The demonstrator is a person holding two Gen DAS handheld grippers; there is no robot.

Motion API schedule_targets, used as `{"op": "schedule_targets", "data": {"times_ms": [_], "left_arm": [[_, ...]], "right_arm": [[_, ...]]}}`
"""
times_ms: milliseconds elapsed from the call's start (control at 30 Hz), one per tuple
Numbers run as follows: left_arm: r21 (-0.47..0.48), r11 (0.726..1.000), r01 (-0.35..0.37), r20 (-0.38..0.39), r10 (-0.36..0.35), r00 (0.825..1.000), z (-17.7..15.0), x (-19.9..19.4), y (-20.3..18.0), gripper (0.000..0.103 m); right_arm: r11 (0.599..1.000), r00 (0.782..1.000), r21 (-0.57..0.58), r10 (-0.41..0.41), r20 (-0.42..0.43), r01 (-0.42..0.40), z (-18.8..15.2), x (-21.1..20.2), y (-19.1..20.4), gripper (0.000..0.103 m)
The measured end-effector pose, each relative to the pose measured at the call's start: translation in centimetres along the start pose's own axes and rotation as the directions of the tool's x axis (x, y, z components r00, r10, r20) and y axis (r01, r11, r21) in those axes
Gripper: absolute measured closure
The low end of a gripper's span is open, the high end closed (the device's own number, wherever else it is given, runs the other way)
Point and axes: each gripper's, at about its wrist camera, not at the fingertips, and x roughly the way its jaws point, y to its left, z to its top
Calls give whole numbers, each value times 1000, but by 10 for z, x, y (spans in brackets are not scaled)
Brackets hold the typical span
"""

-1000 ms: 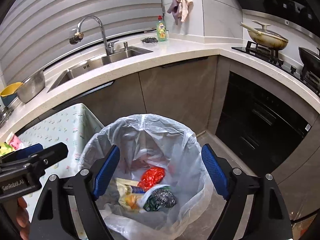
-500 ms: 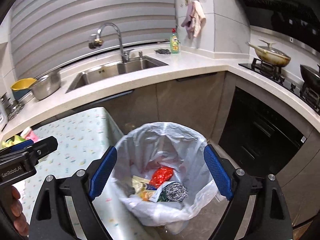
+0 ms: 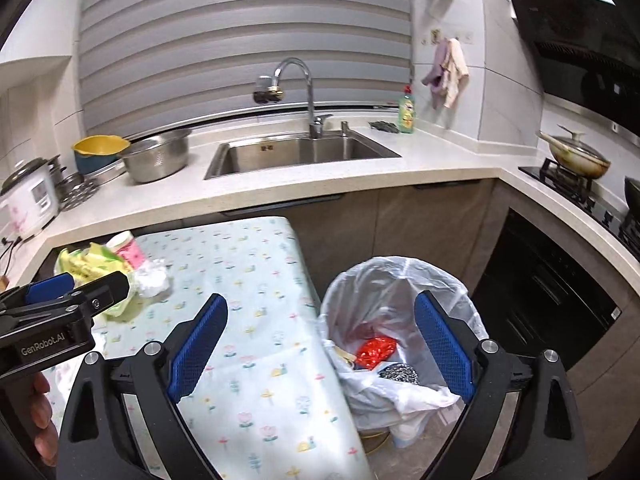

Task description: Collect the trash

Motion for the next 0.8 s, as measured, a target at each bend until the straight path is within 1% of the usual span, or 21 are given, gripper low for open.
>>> {"op": "schedule_targets", "data": {"times_ms": [200, 400, 533, 667, 800], "left_arm": [[-41, 998, -45, 21, 46, 999, -9, -27, 35, 12], [-81, 992, -94, 26, 96, 995, -20, -47, 71, 11], [-113, 986, -124, 15, 126, 992, -31, -57, 97, 11], [-144, 975, -170, -4, 171, 985, -46, -65, 125, 10], [-182, 960, -212, -29, 211, 977, -61, -70, 153, 10]], "right_arm": [[999, 999, -27, 38, 11, -38, -2, -16, 33, 12], [995, 997, -71, 71, 10, -70, -9, -28, 67, 12], [992, 996, -84, 91, 13, -90, -16, -34, 87, 12], [989, 993, -93, 120, 16, -118, -24, -39, 107, 12], [983, 989, -107, 146, -15, -147, -32, -37, 126, 12]]}}
